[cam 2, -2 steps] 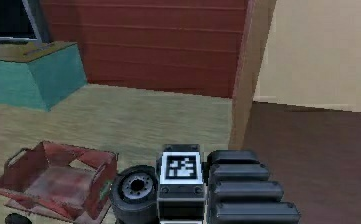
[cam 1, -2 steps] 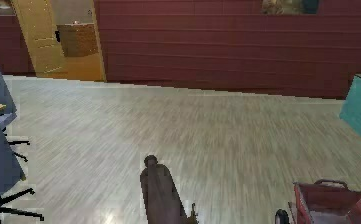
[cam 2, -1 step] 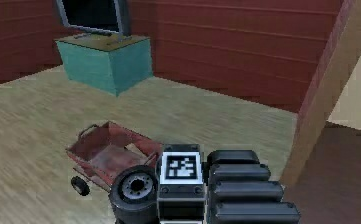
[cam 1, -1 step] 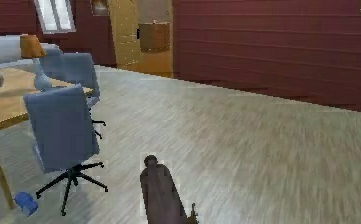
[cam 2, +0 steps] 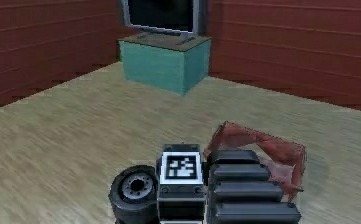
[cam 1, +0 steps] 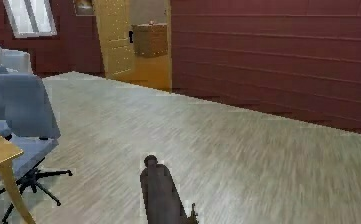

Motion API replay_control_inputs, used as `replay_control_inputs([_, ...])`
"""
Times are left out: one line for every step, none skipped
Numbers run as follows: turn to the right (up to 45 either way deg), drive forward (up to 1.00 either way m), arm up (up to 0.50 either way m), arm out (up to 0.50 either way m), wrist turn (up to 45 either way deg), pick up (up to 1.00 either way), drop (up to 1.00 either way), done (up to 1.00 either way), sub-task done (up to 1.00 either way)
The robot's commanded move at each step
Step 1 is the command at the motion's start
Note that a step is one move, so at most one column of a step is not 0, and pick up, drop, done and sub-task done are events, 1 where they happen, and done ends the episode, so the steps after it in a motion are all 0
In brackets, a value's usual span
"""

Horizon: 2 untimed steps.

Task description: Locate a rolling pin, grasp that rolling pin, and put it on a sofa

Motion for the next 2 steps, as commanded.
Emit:
replay_control_inputs([0.0,0.35,0.0,0.0,0.0,0.0,0.0,0.0,0.0])
replay_control_inputs([-15.0,0.0,0.0,0.0,0.0,0.0,0.0,0.0,0.0])
